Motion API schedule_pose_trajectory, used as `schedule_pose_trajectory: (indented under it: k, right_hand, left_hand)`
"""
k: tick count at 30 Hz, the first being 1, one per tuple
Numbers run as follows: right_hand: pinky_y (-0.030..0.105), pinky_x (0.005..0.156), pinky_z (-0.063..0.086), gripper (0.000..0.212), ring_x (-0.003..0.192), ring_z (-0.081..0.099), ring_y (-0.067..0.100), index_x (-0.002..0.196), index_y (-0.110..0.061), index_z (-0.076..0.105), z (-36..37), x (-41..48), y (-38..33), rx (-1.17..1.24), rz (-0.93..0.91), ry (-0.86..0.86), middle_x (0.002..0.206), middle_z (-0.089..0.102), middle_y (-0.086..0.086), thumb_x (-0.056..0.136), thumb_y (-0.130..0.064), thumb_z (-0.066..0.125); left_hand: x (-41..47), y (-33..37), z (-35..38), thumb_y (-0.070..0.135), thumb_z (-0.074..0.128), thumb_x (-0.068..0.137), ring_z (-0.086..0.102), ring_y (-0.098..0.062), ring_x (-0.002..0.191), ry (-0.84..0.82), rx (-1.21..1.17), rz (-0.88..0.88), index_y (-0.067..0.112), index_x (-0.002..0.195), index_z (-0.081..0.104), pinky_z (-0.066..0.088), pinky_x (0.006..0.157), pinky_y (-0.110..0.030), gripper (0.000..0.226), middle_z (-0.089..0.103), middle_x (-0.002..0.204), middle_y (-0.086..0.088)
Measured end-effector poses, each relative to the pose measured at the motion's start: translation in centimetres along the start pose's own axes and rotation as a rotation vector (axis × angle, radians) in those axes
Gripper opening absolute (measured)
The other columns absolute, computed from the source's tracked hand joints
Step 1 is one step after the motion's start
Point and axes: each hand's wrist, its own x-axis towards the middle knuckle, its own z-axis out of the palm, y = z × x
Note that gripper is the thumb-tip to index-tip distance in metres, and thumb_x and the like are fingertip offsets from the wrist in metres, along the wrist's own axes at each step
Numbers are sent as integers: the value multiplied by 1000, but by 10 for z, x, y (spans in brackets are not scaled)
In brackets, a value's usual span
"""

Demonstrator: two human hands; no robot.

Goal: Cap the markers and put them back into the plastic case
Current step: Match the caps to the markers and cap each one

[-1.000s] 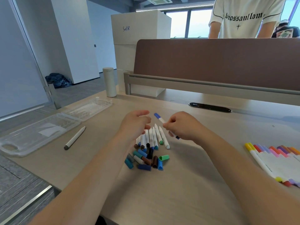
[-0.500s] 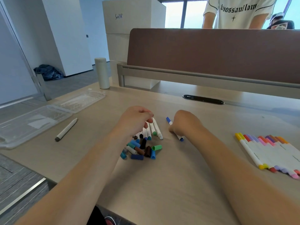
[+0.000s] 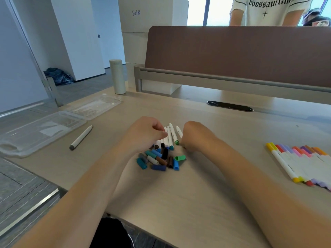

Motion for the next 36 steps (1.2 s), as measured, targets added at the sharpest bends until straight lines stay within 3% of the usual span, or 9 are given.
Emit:
schedule_pose_trajectory:
  k: [3, 7, 11, 17, 21, 27, 32, 36]
  right_hand:
    - [29, 61, 39, 23, 76, 54, 23, 74, -12, 48, -9, -7, -4, -44, 4, -94, 71, 48, 3, 88, -20, 64]
    - [25, 53, 42, 21, 57, 53, 16, 74, -9, 55, -18, -8, -8, 154, 11, -117, 67, 56, 5, 88, -21, 65]
    - [33, 73, 56, 14, 67, 59, 18, 95, -6, 61, -22, -7, -12, 369, -16, -85, 79, 61, 8, 90, -19, 63]
    - [35, 79, 57, 20, 72, 58, 17, 107, -10, 58, -19, -8, -13, 415, -64, -68, 96, 62, 11, 90, -19, 63]
    - [35, 76, 57, 19, 68, 57, 16, 105, -9, 58, -19, -8, -13, 423, -69, -68, 85, 59, 7, 90, -18, 63]
    - [32, 71, 56, 18, 67, 56, 15, 104, -11, 56, -20, -7, -11, 418, -80, -77, 86, 58, 6, 90, -18, 63]
    - [26, 64, 51, 14, 68, 56, 15, 101, -12, 55, -24, -10, -10, 412, -99, -85, 88, 57, 6, 91, -18, 62]
    - [24, 61, 49, 11, 67, 56, 15, 99, -11, 58, -26, -12, -10, 414, -128, -69, 89, 59, 7, 96, -22, 57]
  left_hand:
    - [-8, -10, -9, 29, 69, 87, 62, -9, 79, -66, 64, 9, 23, 88, 70, 45, 64, -22, 6, 67, 85, 7]
    - [-22, -23, -22, 33, 72, 85, 58, -7, 78, -178, 161, 55, 26, 88, 73, 40, 63, -18, 8, 64, 85, 11]
    - [-29, -30, -25, 27, 71, 86, 50, -5, 70, -250, 240, 127, 26, 90, 72, 36, 60, -16, 5, 65, 88, 2]
    - [-30, -34, -20, 32, 72, 85, 52, -11, 79, -252, 322, 166, 32, 83, 66, 40, 64, -21, 7, 61, 86, 3]
    - [-28, -32, -17, 34, 70, 87, 53, -11, 83, -282, 374, 179, 29, 91, 68, 41, 68, -22, 7, 60, 90, 6]
    - [-26, -35, -13, 38, 68, 88, 51, -10, 89, -250, 453, 222, 30, 93, 67, 44, 78, -25, 9, 51, 91, 12]
    - [-24, -40, -11, 44, 68, 87, 51, -8, 89, -237, 465, 244, 29, 93, 69, 43, 76, -22, 16, 52, 92, 13]
    - [-27, -36, -21, 41, 69, 88, 50, -5, 79, -189, 318, 197, 31, 91, 68, 35, 64, -17, 10, 54, 86, 16]
